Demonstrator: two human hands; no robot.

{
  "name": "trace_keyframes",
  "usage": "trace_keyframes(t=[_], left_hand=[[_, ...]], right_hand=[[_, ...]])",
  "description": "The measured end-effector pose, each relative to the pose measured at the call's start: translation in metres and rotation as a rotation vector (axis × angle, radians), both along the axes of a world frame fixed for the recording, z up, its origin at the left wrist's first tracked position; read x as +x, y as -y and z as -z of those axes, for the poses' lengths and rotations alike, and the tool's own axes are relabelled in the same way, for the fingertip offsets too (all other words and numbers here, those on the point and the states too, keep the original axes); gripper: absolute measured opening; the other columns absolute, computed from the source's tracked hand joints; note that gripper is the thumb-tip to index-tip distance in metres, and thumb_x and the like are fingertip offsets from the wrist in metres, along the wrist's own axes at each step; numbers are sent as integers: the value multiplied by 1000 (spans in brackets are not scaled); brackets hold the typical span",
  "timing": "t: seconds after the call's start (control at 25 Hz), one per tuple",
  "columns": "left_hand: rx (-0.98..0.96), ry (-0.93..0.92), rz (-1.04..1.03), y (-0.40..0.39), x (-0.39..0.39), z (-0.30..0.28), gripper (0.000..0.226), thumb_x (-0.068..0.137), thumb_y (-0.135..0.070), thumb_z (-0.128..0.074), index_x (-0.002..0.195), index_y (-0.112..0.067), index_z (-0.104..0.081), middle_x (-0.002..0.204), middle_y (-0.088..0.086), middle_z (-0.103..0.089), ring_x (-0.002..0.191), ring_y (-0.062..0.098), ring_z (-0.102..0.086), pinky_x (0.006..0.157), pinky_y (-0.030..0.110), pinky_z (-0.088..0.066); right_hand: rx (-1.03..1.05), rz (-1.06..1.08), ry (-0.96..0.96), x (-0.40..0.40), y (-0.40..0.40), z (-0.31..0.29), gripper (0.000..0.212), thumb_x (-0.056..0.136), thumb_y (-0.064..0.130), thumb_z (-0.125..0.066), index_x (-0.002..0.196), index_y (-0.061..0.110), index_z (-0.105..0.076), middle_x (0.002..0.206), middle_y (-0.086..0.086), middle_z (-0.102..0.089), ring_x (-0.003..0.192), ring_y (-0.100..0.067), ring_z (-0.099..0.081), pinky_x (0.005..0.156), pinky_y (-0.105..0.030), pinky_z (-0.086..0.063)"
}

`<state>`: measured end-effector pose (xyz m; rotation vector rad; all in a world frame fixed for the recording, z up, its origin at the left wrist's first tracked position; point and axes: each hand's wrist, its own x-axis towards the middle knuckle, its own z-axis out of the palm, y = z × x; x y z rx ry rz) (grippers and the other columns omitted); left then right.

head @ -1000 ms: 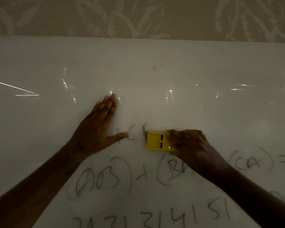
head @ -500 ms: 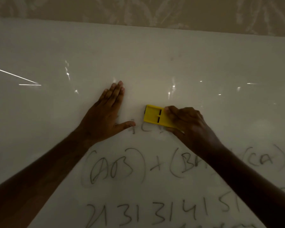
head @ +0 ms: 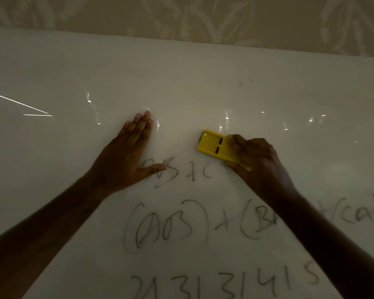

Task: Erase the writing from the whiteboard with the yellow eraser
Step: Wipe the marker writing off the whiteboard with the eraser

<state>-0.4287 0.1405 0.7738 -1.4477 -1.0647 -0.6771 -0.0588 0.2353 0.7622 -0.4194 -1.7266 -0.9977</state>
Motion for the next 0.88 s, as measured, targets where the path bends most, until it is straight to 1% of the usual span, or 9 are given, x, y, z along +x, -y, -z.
trace_keyframes(t=[0.12,0.2,0.28,0.36,0.44,0.52,0.6,0.72,0.88], left_hand=[[12,-12,16,3,-11,2,113,101,-87,-24,170,2,-18,181,17,-13,168,31,-12,137,45,-15],[16,-11,19,6,-21,6,112,101,-86,-26,170,1,-16,181,16,-11,169,30,-10,137,44,-13],[19,-6,20,8,-30,13,112,101,-85,-26,170,2,-16,181,16,-11,169,30,-10,137,47,-15],[14,6,19,7,-34,19,113,100,-85,-27,170,3,-16,181,18,-11,169,32,-10,136,51,-19],[21,33,12,4,-32,22,114,100,-85,-28,170,4,-15,180,20,-11,168,35,-11,135,55,-21],[24,52,9,2,-30,23,115,100,-85,-28,170,4,-15,180,21,-11,168,37,-11,135,56,-21],[21,45,10,3,-32,22,114,100,-85,-28,170,4,-15,180,21,-10,168,36,-11,135,56,-21],[2,57,1,7,-37,26,115,100,-87,-26,170,3,-13,181,19,-8,169,35,-9,135,56,-22],[-15,82,4,13,-43,41,116,99,-88,-24,170,3,-13,181,19,-8,169,34,-7,135,56,-22]], right_hand=[[58,-5,101,-20,8,30,56,101,40,-62,149,13,-56,150,-4,-59,114,-32,-60,96,-47,-51],[83,11,161,-8,9,56,55,102,40,-60,150,13,-56,149,-3,-60,117,-30,-60,99,-45,-49],[102,53,200,12,10,67,53,103,40,-61,149,15,-56,148,-2,-61,118,-30,-63,100,-46,-51],[109,88,175,25,8,55,53,103,40,-58,150,16,-55,146,-5,-63,117,-31,-62,99,-45,-49],[65,79,76,18,7,25,57,99,42,-57,150,16,-53,145,-7,-62,115,-32,-57,95,-46,-47],[23,44,13,-11,10,-1,59,97,44,-59,149,15,-54,147,-4,-61,113,-32,-57,92,-47,-51],[23,22,31,-41,14,-5,60,97,43,-61,150,15,-55,149,-2,-59,112,-31,-58,92,-47,-51],[56,16,117,-53,20,29,58,100,42,-59,151,15,-54,151,-2,-58,115,-29,-57,94,-45,-49],[89,48,213,-22,20,70,51,104,41,-59,149,16,-57,149,-3,-60,118,-33,-65,99,-47,-50]])
